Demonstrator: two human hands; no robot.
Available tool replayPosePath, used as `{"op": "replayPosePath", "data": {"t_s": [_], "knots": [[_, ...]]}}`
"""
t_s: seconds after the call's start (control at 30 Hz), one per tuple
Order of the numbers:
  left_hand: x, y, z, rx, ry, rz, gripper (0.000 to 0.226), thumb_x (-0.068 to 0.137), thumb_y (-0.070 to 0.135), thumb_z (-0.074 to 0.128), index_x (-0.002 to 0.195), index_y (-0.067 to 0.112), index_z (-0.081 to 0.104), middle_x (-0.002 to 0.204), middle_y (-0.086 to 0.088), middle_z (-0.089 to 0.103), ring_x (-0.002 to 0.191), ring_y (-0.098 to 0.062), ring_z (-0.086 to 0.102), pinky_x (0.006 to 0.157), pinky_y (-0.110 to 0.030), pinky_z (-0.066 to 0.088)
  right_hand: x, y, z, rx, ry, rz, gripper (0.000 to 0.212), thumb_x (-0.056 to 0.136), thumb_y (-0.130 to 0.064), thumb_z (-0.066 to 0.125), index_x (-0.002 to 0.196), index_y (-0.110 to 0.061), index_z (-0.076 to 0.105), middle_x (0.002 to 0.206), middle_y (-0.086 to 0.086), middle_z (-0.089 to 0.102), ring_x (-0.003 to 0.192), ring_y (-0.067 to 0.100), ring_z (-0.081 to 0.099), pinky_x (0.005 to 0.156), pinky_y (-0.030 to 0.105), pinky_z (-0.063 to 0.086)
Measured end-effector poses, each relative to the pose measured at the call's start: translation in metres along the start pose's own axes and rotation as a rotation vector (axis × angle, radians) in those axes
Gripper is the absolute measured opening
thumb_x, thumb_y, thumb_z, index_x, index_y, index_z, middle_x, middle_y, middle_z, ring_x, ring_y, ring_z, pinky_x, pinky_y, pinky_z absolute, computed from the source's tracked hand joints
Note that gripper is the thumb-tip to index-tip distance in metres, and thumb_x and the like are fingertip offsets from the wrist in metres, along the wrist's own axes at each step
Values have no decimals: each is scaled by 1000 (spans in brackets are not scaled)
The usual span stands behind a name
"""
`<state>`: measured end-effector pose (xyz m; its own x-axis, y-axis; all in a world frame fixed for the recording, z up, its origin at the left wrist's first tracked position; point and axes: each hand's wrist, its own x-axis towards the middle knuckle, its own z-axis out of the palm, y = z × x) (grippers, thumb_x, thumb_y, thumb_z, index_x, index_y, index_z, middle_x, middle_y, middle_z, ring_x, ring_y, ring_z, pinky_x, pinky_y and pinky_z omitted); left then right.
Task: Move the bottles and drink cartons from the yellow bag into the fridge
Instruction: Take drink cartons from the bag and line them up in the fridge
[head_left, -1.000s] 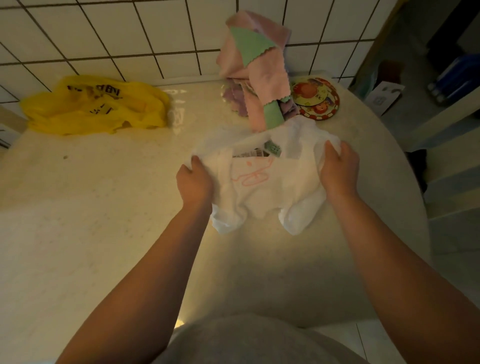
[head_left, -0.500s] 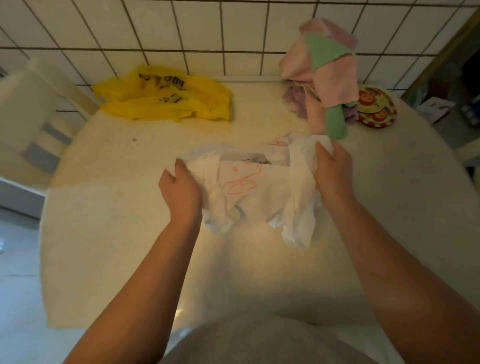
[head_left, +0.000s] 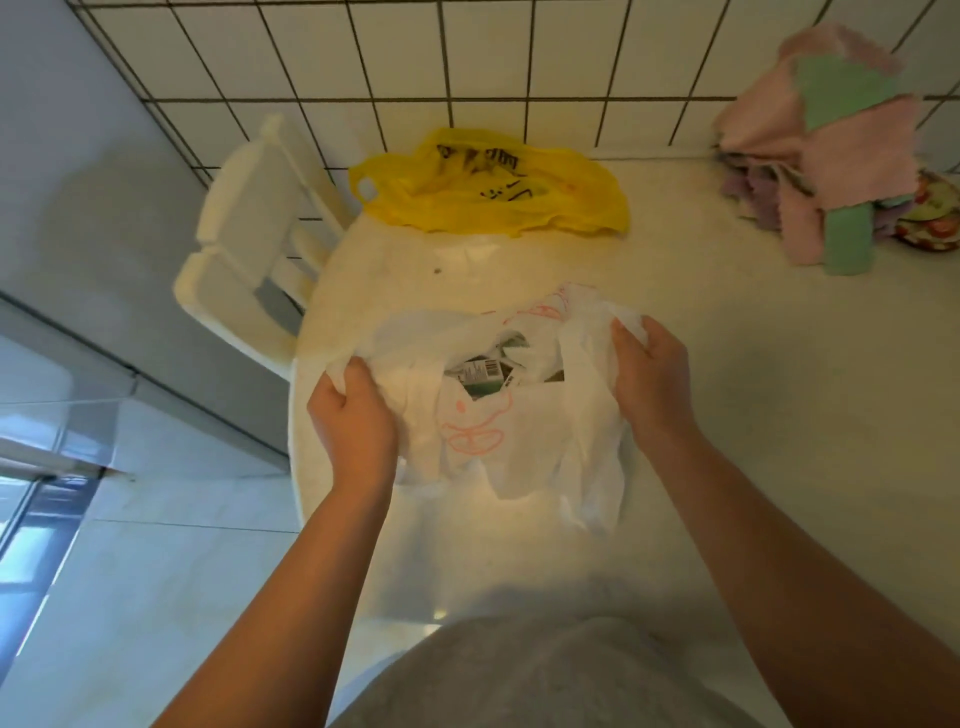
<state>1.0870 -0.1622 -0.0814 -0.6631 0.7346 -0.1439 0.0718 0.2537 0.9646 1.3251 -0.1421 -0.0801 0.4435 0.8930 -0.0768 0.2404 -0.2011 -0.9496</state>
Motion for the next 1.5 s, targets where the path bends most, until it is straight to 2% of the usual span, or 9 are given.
{"op": "replayPosePath", "data": {"t_s": [0.27, 0.37, 0.53, 0.7, 1.0, 1.07, 1.23, 1.4, 1.5], "knots": [[38, -20, -37, 168, -84, 21, 37, 94, 34, 47, 92, -2, 56, 74, -4, 50, 65, -16, 48, 61, -36, 42, -10, 2, 17, -115, 4, -20, 37, 96, -25, 57, 75, 3, 47, 65, 3, 42, 60, 13, 36, 55, 31, 30], [49, -24, -34, 374, -162, 46, 39, 88, 32, 60, 117, 11, 46, 103, 0, 55, 95, -24, 57, 80, -41, 48, -3, 1, 10, -295, -33, 89, 23, 93, -27, 59, 106, -9, 55, 91, 4, 58, 81, 21, 55, 69, 31, 42], [45, -18, -16, 637, -144, 483, 84, 81, 53, 68, 147, 19, 30, 157, -8, 29, 143, -31, 25, 115, -49, 20, -1, -8, 17, -663, -139, -7, 94, 85, -58, 63, 155, -25, 10, 158, 10, 19, 144, 34, 21, 113, 57, 28], [47, -34, 10, 1076, -468, 527, 96, 70, 83, 57, 147, 31, 31, 161, -5, 21, 149, -31, 8, 117, -56, 3, -1, -5, 56, -1097, -352, -55, 122, 69, -84, 57, 152, -34, -18, 164, 4, -16, 150, 35, -6, 108, 73, 13], [89, -64, 23, 1050, -320, 564, 21, 98, 26, 52, 110, 19, 68, 107, -8, 71, 114, -34, 55, 105, -50, 33, 32, 33, 63, -1096, -378, -109, 30, 95, -14, 48, 123, -20, 57, 118, 5, 61, 105, 26, 60, 83, 36, 49], [105, -58, 28, 972, -289, 589, 18, 98, 22, 52, 106, 15, 66, 87, -9, 72, 87, -34, 63, 85, -43, 45, 43, 38, 61, -1021, -417, -31, 25, 97, -22, 52, 121, -19, 59, 119, 6, 62, 107, 26, 60, 88, 36, 50], [139, -41, 50, 878, -288, 606, 19, 101, 23, 45, 101, 11, 60, 75, -11, 65, 68, -34, 59, 61, -36, 41, 53, 38, 65, -847, -590, 198, 92, 79, -46, 76, 151, -23, 24, 144, 13, 41, 130, 32, 44, 104, 40, 40], [170, -34, 83, 890, -362, 563, 30, 104, 33, 40, 95, 10, 57, 72, -10, 57, 62, -30, 50, 54, -34, 34, 73, 51, 74, -867, -513, 86, 17, 92, -10, 61, 106, -5, 68, 99, 12, 69, 94, 26, 64, 76, 27, 46], [189, -29, 104, 935, -373, 556, 32, 103, 35, 40, 89, 11, 55, 70, -8, 53, 63, -30, 48, 55, -35, 35, 97, 51, 81, -808, -333, -55, 17, 95, -10, 55, 87, -2, 67, 90, 13, 65, 85, 26, 60, 72, 28, 39]]}}
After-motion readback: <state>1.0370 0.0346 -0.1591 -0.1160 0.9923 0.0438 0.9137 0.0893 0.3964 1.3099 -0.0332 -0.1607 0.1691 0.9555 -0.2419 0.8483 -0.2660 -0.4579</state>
